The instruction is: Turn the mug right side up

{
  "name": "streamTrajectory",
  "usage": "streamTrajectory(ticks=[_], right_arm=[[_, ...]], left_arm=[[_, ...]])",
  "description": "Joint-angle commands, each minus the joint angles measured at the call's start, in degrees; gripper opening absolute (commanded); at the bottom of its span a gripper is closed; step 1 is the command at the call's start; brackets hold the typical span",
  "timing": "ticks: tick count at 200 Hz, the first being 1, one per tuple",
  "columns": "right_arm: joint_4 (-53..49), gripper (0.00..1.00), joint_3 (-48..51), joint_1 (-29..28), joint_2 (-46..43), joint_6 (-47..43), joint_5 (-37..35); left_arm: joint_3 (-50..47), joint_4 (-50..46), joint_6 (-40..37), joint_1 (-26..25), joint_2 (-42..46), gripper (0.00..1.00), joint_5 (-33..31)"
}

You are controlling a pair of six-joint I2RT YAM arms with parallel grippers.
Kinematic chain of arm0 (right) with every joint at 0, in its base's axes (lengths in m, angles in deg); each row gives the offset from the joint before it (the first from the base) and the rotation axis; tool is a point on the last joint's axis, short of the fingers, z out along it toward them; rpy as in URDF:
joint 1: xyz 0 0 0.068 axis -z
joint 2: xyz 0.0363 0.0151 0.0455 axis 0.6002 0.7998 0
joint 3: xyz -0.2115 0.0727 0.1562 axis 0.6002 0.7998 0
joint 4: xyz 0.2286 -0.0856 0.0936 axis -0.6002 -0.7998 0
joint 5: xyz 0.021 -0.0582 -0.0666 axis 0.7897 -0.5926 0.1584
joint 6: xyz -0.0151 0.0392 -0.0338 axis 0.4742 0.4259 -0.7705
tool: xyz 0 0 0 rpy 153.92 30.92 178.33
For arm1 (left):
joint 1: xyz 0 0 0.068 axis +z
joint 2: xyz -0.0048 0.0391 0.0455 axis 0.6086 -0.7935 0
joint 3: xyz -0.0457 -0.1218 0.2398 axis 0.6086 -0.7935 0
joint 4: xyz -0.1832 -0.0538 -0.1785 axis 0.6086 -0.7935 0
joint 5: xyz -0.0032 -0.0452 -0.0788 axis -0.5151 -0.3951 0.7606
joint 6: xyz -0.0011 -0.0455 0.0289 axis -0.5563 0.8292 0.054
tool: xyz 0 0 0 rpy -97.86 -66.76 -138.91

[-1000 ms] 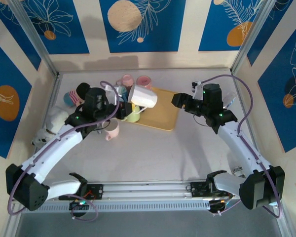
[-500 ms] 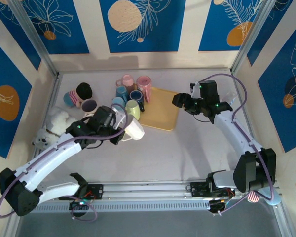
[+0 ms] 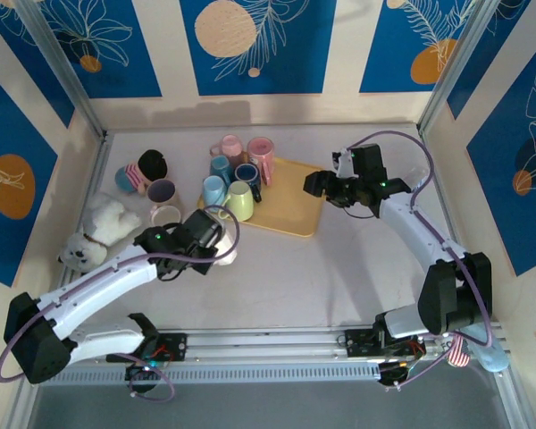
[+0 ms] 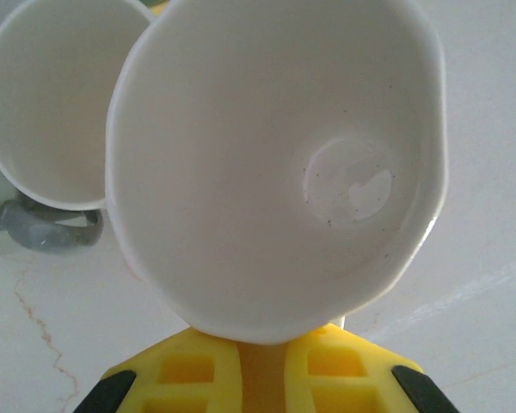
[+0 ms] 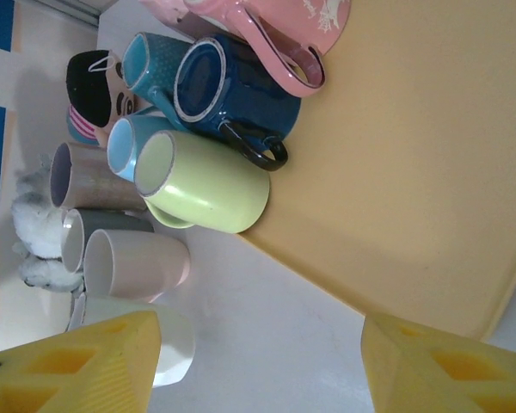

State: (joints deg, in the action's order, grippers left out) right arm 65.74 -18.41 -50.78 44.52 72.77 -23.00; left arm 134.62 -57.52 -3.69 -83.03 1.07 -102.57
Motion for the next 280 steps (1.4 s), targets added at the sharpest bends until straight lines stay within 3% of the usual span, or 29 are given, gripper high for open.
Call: streamTrajectory(ticks=[1, 124, 186, 280], right_arm=[[-1.32, 0.63, -2.12, -0.19, 0.89, -1.22, 1.6], [-1.8, 0.63, -3.58, -0.86, 2.42, -1.7, 1.79], [-1.65, 0.63, -3.91, -0.89, 2.96, -1.39, 1.87], [-1.8, 0.63, -4.71, -1.56, 4.46, -2.05, 1.78]], left_arm=[[-0.74, 0.52, 2.63, -0.54, 0.87, 0.0, -4.45], [-5.74, 1.69, 7.12, -0.6, 1.23, 0.0, -6.26], [-5.72, 2.33, 5.91, -0.63, 2.59, 0.3, -4.56], [-7.43, 5.54, 6.37, -0.6, 7.34, 0.39, 2.66]])
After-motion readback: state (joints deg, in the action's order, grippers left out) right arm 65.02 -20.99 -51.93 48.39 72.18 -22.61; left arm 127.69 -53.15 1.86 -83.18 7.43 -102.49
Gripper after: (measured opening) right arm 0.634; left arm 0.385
